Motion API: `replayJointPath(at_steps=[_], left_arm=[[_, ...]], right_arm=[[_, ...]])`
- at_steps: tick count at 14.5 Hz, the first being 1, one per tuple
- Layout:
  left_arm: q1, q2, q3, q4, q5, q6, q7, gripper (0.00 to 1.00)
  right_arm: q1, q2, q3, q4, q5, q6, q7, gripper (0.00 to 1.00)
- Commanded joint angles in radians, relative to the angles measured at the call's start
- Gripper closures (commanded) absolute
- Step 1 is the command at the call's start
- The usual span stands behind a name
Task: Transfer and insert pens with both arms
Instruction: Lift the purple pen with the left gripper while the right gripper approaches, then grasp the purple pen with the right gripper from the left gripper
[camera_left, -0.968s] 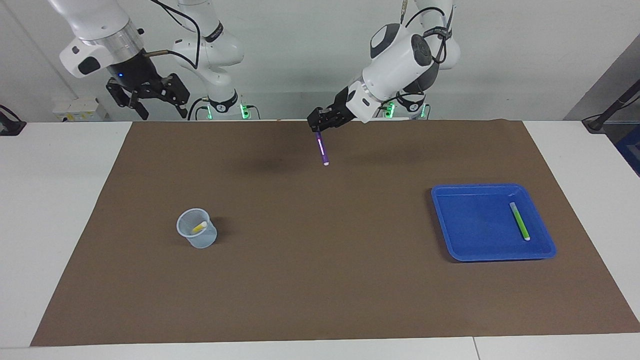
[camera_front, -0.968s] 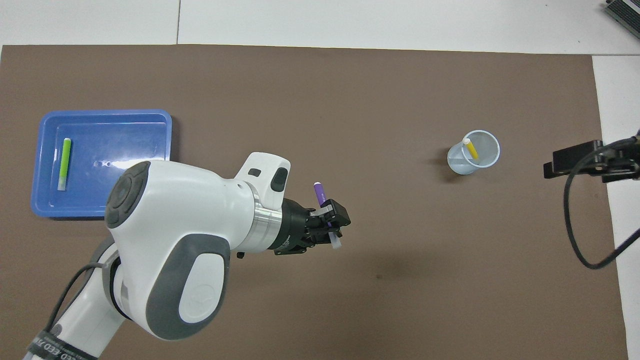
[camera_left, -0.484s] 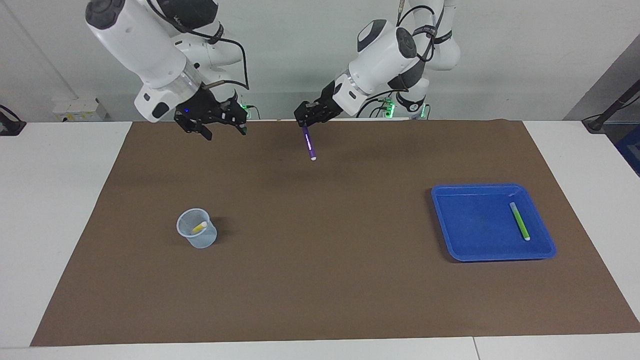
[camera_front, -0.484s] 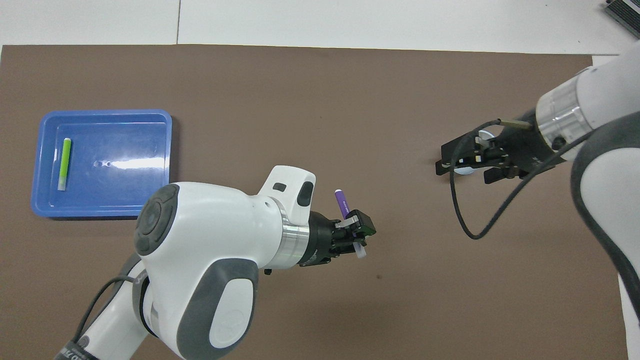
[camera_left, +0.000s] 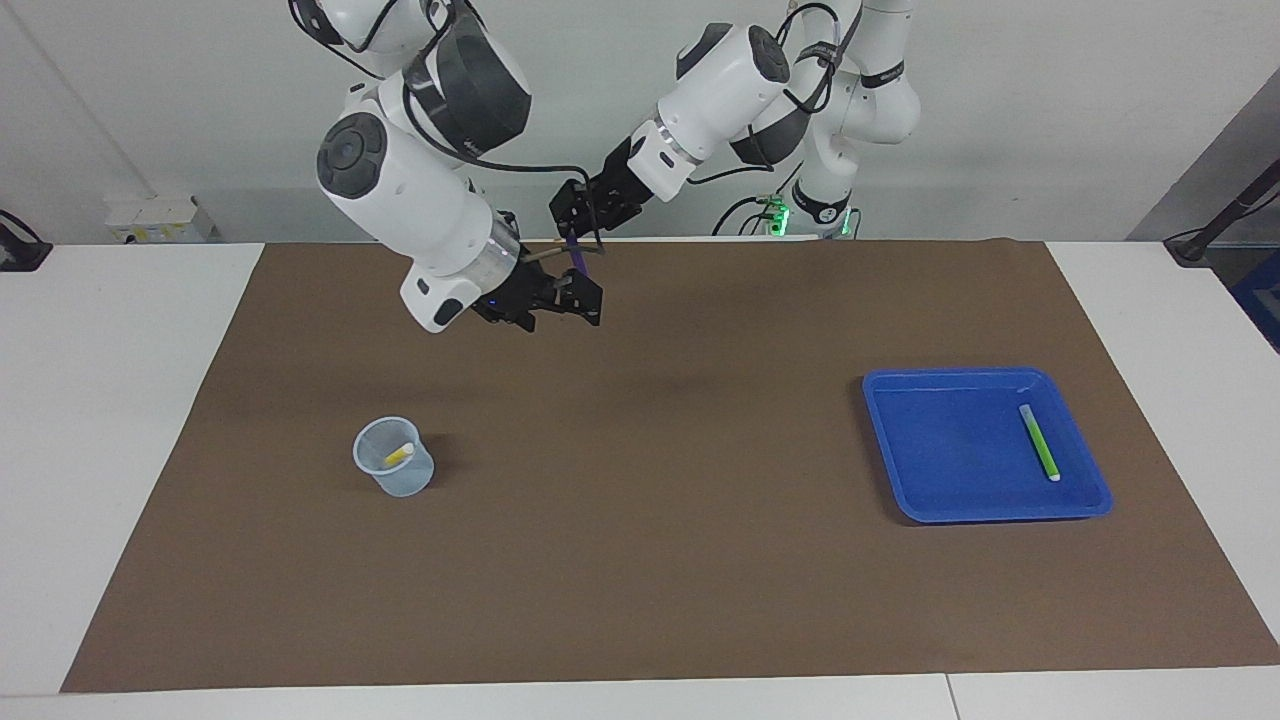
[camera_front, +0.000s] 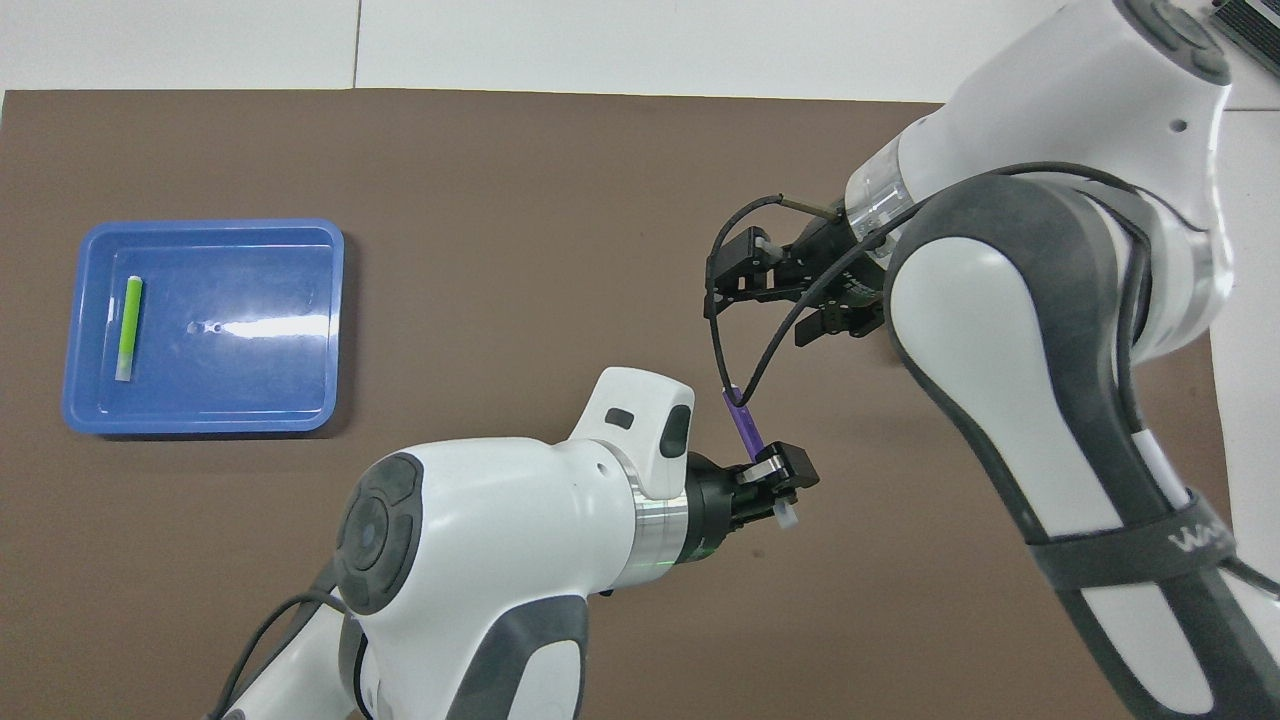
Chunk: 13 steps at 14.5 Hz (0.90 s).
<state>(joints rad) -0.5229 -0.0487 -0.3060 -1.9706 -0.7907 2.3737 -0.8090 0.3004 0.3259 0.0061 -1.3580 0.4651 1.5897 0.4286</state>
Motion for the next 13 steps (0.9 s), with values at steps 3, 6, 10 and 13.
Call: replayJointPath(at_steps=[3,6,10,13], left_arm=[[-0.025,0.003,0.016,-0.013,-0.018,0.094,-0.010,1.00],[-0.020,0.003,0.016,-0.014,-0.018,0.107,-0.010,1.00],[-0.015,-0.002,0.016,-0.016,-0.018,0.107,-0.010,1.00],[-0.015,-0.010,0.016,-0.013,-0.018,0.107,-0.018,1.00]], right_arm=[[0.020,-0.033,0.002,-0.021,0.017,-0.092,-0.039,0.18],[0.016,-0.047,0.002,-0.021,0.012,-0.132,-0.073,0.30],[0.026,-0.068,0.002,-0.065,0.010,-0.117,-0.097,0.38],[0.031,-0.087,0.002,-0.108,-0.011,-0.073,-0.125,0.38]])
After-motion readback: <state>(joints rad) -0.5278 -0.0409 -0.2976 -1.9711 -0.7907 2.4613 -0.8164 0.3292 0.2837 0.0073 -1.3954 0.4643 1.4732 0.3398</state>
